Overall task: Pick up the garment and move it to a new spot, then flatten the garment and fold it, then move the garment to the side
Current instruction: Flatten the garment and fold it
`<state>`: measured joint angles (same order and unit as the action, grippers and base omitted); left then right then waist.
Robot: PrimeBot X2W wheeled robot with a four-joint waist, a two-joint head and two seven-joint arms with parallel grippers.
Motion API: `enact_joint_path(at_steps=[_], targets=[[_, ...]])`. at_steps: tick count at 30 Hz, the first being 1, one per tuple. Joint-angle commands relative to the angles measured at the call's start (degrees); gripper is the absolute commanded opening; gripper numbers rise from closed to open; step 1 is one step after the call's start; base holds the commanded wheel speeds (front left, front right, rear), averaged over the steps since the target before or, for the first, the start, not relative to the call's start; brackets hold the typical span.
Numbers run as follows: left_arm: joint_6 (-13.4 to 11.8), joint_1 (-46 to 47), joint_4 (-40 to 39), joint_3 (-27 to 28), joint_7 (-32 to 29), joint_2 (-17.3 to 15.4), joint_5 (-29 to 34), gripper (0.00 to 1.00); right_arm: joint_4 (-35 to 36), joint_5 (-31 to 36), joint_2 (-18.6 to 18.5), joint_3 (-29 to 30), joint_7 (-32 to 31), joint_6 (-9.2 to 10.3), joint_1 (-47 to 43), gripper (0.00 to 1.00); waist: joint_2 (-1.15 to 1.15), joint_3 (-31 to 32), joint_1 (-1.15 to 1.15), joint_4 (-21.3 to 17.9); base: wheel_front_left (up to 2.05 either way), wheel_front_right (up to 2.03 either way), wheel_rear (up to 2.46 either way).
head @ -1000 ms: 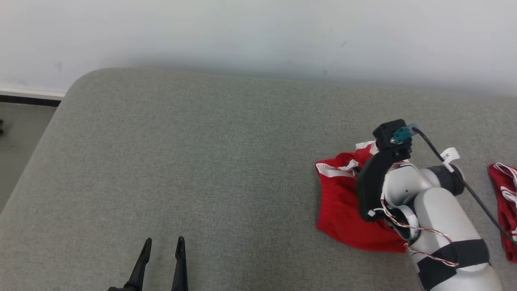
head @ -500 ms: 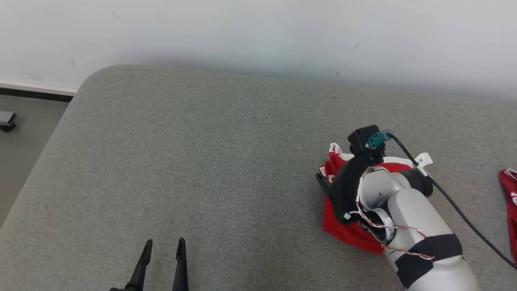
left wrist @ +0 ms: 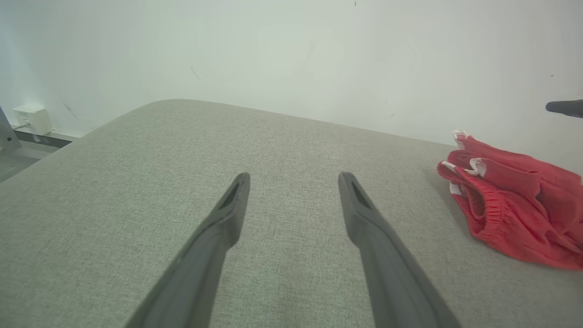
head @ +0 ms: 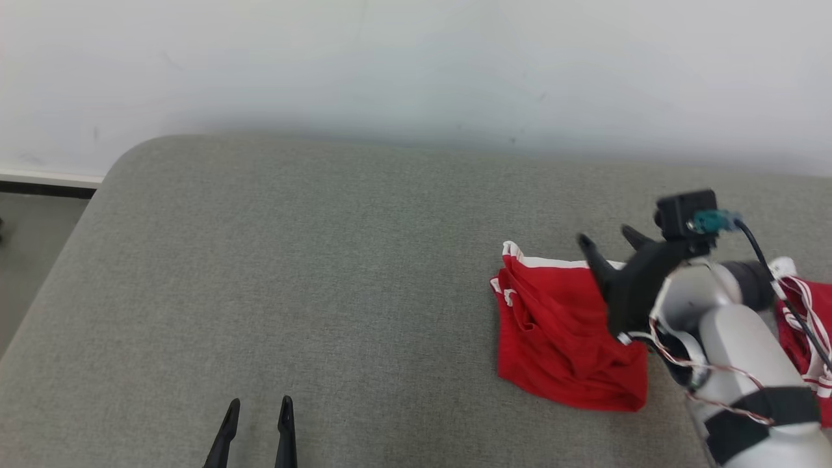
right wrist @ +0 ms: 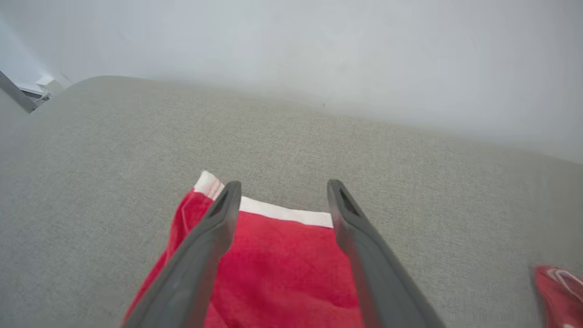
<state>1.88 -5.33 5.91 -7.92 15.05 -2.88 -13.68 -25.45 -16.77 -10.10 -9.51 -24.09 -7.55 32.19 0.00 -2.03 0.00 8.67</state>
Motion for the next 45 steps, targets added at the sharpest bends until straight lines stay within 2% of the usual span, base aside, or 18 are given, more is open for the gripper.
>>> enact_joint_path(at_steps=[1,2,7,12,19,29,37,40,44,45], targets=[[-0.26,-0.56,-0.49,0.02,0.15,0.0,0.31,1.0,0.07,1.5,-1.52,0.45,0.37,0.14,-2.17,0.24,0.0,0.15,0.0,-0.67,0.0,0.0,0.0],[-0.25,-0.57,-0.59,-0.02,0.15,0.0,0.33,1.0,0.22,2.34,-2.44,0.44,0.65,0.14,-3.11,0.0,0.0,0.12,0.0,-0.89,0.0,0.0,0.0],[-0.19,-0.57,-0.7,0.09,0.15,0.0,0.42,1.0,0.26,4.98,-5.15,0.52,2.36,0.14,-8.55,0.0,0.0,-0.12,0.0,-1.67,0.0,0.0,0.0],[-0.23,0.05,-1.07,0.63,0.15,0.0,0.53,1.0,0.92,3.74,-3.04,-0.37,5.17,0.14,-12.0,0.0,0.0,-1.0,0.0,-2.41,0.0,0.0,0.0],[0.25,1.23,-1.25,1.55,0.15,-0.01,1.65,1.0,0.23,4.26,0.26,-5.92,8.81,0.14,-11.67,0.0,0.0,-1.49,0.0,-2.66,0.0,0.0,0.0],[0.49,0.82,-0.95,2.13,0.15,0.0,1.52,1.0,-1.81,2.64,4.36,-15.49,8.62,0.14,-10.01,0.0,0.0,-1.26,0.0,-2.17,0.0,0.0,0.0],[0.28,0.94,-0.51,1.71,0.15,0.0,0.94,1.0,-3.94,-1.57,6.61,-22.22,9.18,0.14,-8.86,0.0,0.0,-1.18,0.0,-1.58,0.0,0.0,0.0],[0.15,0.45,-0.48,1.88,0.15,0.0,0.91,1.0,-3.12,-3.58,6.88,-22.63,11.03,0.14,-8.46,0.0,0.0,-0.72,0.0,-1.75,0.0,0.0,0.0],[-0.18,-0.51,-0.64,2.6,0.15,0.01,0.86,1.0,-0.73,-5.02,7.04,-19.78,14.96,0.14,-9.18,0.0,0.0,0.51,0.0,-2.46,0.0,0.0,0.0],[-0.3,-0.69,-0.68,2.86,0.15,0.0,0.9,1.0,0.18,-4.96,7.08,-19.0,16.02,0.14,-9.72,0.3,0.0,0.88,0.0,-2.74,0.0,0.0,0.0]])
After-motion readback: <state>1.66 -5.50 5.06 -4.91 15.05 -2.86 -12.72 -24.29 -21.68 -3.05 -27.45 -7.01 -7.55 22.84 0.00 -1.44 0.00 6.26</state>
